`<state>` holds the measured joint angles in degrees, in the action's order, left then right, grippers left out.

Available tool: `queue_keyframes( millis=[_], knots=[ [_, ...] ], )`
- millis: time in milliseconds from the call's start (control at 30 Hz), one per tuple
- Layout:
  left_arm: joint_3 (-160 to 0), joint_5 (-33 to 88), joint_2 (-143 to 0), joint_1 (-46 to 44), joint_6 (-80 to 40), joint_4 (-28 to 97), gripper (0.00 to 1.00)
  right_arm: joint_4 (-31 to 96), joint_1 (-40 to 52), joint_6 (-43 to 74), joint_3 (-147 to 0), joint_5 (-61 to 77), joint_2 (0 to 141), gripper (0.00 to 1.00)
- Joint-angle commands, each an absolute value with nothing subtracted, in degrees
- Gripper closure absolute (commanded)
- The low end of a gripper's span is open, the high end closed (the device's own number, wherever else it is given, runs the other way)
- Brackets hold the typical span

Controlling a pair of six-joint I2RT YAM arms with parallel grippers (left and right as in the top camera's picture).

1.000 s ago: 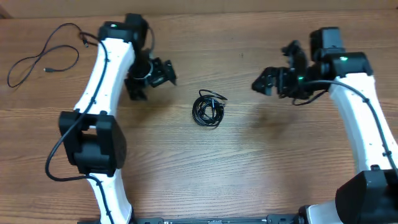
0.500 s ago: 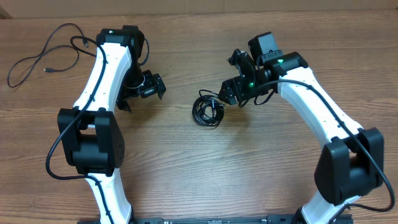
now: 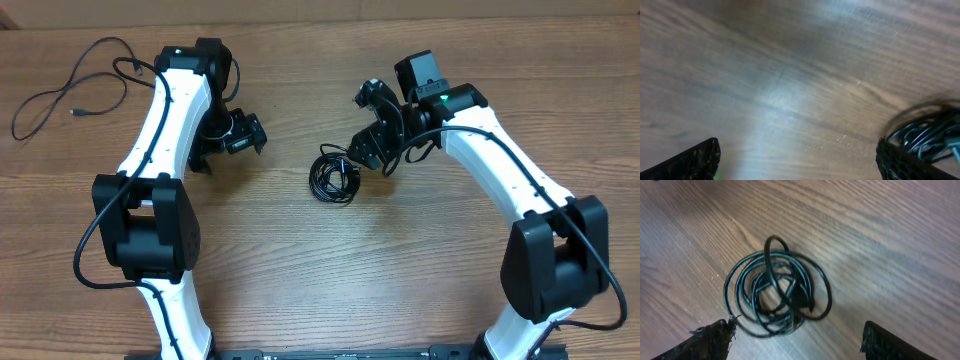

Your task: Untangle cables

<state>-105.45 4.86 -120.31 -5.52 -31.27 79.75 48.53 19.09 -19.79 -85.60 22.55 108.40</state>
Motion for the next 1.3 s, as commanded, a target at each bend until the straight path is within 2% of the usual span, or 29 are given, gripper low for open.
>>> queue_keyframes(
  millis=[0,233,267,333,467,567,633,767,933,1267],
  knots=[
    [-104.88,4.03,-118.78,-5.69,-31.75,77.12,0.00,47.37,20.25,-21.06,-85.45,23.20,111.87,0.17],
    [-104.88,4.03,-118.78,-5.69,-31.75,72.40,0.00,45.41,21.30,-19.55,-85.45,24.27,115.07,0.27],
    [-104.88,4.03,-118.78,-5.69,-31.75,72.12,0.01,45.36,21.47,-19.53,-85.45,24.27,115.83,0.32],
    [-104.88,4.03,-118.78,-5.69,-31.75,71.68,0.01,45.12,21.58,-18.31,-85.45,24.27,116.09,0.50],
    [-104.88,4.03,-118.78,-5.69,-31.75,71.68,0.00,43.31,21.58,-14.74,-85.47,24.29,116.07,0.60],
    [-104.88,4.03,-118.78,-5.69,-31.75,71.68,0.00,43.38,21.58,-11.99,-86.35,24.27,116.05,0.85],
    [-104.88,4.03,-118.78,-5.69,-31.75,71.66,0.00,44.45,21.58,-8.80,-88.36,24.27,115.74,0.96],
    [-104.88,4.03,-118.78,-5.69,-31.75,71.68,0.00,48.77,20.86,-2.09,-95.15,24.27,112.27,0.96],
    [-104.88,4.03,-118.78,-5.69,-31.75,71.68,0.00,56.55,20.56,-1.02,-102.72,24.21,105.97,0.96],
    [-104.88,4.03,-118.78,-5.69,-31.75,71.68,0.00,59.40,20.56,4.23,-104.99,20.93,95.57,0.96]
  ],
)
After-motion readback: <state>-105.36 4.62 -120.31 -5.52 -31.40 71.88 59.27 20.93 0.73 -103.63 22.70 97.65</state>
